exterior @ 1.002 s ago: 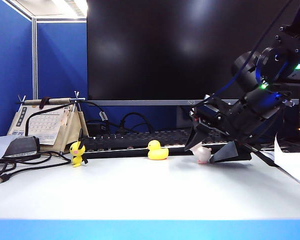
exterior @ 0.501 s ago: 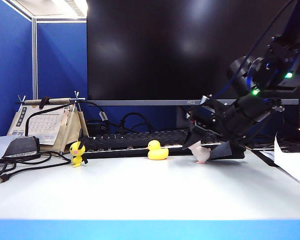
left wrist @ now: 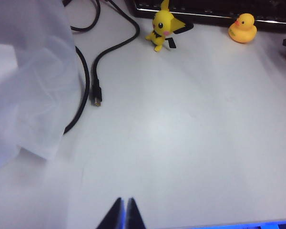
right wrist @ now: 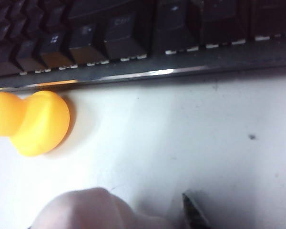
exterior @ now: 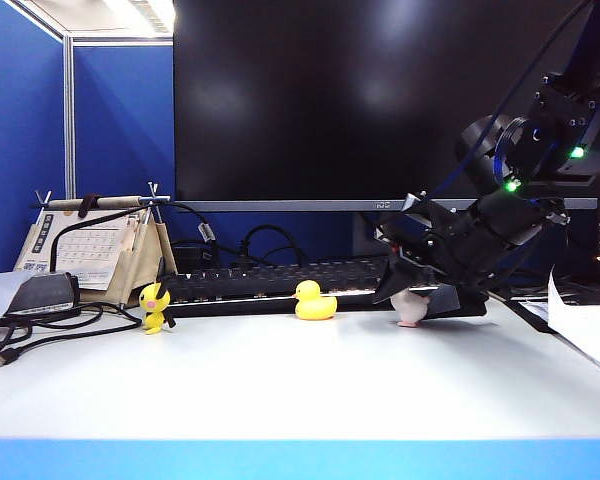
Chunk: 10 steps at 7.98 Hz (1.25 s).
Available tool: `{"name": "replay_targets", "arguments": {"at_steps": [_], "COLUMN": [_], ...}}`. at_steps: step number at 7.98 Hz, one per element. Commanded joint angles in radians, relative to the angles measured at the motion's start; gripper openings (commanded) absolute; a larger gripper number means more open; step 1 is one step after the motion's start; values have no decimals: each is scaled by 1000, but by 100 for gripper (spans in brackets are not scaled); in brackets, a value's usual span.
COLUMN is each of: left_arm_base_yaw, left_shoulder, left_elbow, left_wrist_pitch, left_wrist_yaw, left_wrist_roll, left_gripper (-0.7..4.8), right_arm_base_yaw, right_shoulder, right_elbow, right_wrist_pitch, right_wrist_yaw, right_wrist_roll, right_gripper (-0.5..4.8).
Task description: Pick up the doll with a different color than the other dolls and place it near you.
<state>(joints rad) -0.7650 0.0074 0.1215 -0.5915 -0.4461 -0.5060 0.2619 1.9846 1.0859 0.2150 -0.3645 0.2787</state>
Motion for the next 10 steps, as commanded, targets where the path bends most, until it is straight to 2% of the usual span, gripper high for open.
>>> {"name": "replay_targets", "arguments": {"at_steps": [1, 7, 10], "left_arm_base_yaw": [-1, -1, -1], "left_shoulder": [1, 1, 1], "left_elbow": [2, 2, 2], "left_wrist_pitch": [2, 2, 2], "left_wrist_yaw": [1, 1, 1], "left_wrist_roll": [0, 0, 0], "left_gripper": [24, 24, 24], "right_arm_base_yaw": [4, 4, 4], "right_shoulder": [11, -56, -174], "right_elbow": [-10, -10, -13], "right_wrist_pitch": [-84, -104, -186], "right_wrist_yaw": [-38, -61, -66], "right_wrist_roll": [4, -26, -51], "right_gripper": [198, 197, 197]}}
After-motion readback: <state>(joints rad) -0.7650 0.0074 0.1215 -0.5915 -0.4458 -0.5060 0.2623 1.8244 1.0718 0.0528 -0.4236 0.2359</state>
